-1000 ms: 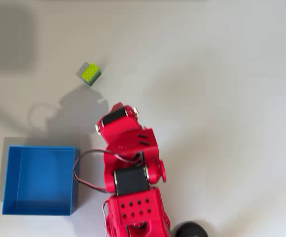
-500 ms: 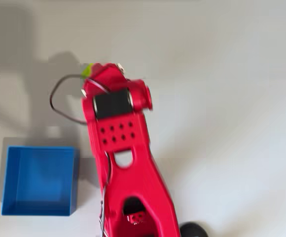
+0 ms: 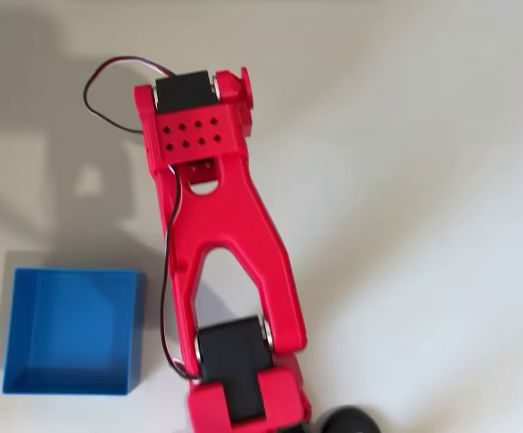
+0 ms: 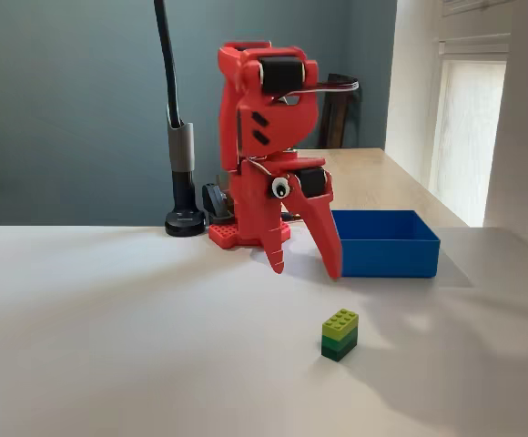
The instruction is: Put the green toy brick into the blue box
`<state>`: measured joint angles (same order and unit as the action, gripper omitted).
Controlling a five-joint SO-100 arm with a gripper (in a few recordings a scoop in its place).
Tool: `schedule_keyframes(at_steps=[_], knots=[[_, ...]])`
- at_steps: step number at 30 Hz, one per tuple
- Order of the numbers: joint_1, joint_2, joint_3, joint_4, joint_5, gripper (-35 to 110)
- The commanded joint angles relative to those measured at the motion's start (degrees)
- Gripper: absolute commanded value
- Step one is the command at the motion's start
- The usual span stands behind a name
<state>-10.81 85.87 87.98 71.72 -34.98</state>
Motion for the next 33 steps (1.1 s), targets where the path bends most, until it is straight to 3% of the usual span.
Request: schedule_keyframes(at_steps=[1,25,33], knots=[[-2.0,-1.9,-6.9,0.4,-1.9,35],[-6.3,-23.6,-22.0,1.6,-3.8,26],[-7.6,-25.4,-24.3,1.5,-0.5,3]])
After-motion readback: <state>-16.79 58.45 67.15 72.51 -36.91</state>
